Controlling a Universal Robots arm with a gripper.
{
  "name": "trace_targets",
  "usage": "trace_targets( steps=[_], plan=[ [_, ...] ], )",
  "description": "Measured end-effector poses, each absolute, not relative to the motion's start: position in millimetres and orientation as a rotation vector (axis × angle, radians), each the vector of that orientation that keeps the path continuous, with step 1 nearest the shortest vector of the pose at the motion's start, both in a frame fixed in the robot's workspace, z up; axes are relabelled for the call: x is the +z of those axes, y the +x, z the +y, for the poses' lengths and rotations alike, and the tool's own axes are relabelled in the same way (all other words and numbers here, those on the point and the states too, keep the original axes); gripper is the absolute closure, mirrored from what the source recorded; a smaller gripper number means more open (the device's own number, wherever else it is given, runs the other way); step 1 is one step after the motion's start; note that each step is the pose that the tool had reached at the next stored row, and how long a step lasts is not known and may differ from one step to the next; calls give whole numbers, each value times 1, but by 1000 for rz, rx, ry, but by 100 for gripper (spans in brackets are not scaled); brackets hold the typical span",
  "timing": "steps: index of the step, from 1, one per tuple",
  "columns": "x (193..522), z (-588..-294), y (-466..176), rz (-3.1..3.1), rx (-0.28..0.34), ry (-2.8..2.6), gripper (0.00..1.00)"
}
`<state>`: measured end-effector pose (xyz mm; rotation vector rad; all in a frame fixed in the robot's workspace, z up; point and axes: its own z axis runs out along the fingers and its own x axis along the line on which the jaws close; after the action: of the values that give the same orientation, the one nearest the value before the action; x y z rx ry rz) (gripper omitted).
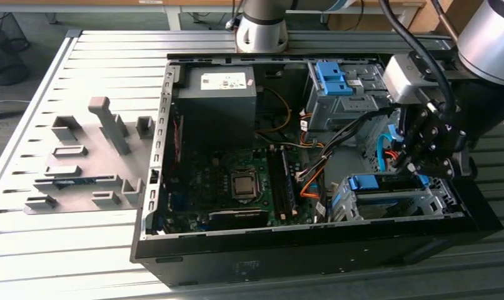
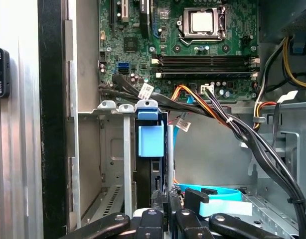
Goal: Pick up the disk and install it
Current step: 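Insert the first disk wire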
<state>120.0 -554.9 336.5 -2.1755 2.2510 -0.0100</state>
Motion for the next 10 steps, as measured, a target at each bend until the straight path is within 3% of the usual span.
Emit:
trace_targets(
  steps=[10],
  plan=[
    [335,-557,120,2235,-10,-2192,84]
  ],
)
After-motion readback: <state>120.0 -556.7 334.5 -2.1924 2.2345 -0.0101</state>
